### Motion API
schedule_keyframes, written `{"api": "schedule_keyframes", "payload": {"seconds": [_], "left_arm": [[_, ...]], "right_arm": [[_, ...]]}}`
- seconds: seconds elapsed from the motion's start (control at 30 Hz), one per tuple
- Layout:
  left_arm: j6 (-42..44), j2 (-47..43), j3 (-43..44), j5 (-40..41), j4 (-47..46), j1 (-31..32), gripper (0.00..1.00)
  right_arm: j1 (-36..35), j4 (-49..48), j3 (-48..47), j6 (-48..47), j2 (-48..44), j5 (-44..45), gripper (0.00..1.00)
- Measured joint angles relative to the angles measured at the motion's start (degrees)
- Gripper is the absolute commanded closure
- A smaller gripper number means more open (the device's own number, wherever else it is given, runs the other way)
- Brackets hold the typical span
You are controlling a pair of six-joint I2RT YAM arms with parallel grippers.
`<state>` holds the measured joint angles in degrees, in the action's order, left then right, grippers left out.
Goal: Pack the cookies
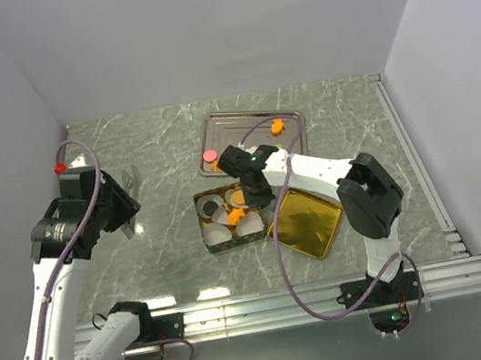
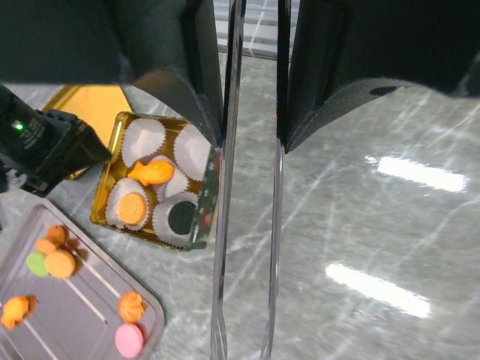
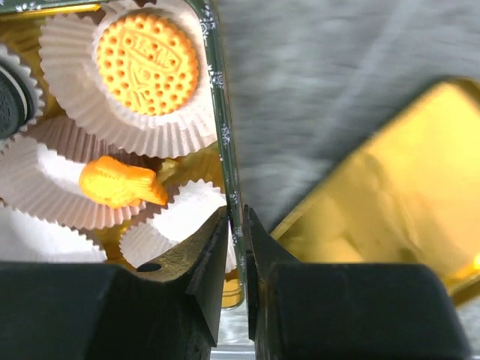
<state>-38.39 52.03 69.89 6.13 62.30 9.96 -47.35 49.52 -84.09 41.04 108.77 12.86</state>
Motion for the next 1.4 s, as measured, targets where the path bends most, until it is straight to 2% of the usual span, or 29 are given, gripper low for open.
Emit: {"api": "schedule_keyframes", "payload": {"seconds": [0.13,0.23,0.33,0.37,0.57,0.77,1.07,1.23,1.4], "left_arm": [[0.0,2.3,-1.9,-3.2,-3.1,0.0,0.61],[0.3,5.0,-2.4,-5.1,-5.2,0.2,0.61],[0.4,9.0,-2.4,-6.3,-7.7,1.4,0.61],[0.4,10.3,-2.4,-6.4,-8.5,2.0,0.61],[0.9,20.0,-0.1,-7.1,-12.0,6.1,0.61],[1.6,32.3,8.9,-7.6,-14.6,10.2,0.61],[4.4,49.3,23.1,-7.5,-15.4,11.7,0.59],[5.4,54.5,26.7,-7.4,-14.8,12.0,0.55],[5.8,55.0,26.9,-7.2,-14.0,13.8,0.54]], "right_arm": [[1.8,0.8,3.8,-0.2,-3.7,2.2,0.79],[2.3,2.5,4.1,-0.9,-5.7,4.2,0.75],[2.3,3.8,3.7,-1.8,-7.3,5.2,0.66],[2.3,4.2,3.7,-2.0,-8.0,5.4,0.57],[2.3,7.3,3.4,-2.3,-13.8,5.9,0.37],[3.4,9.3,5.4,-1.6,-24.5,6.4,0.30],[9.3,14.0,13.4,1.1,-41.0,7.7,0.20],[11.1,15.9,16.9,2.4,-46.3,8.2,0.16],[12.8,17.3,18.2,2.8,-48.2,8.6,0.15]]}}
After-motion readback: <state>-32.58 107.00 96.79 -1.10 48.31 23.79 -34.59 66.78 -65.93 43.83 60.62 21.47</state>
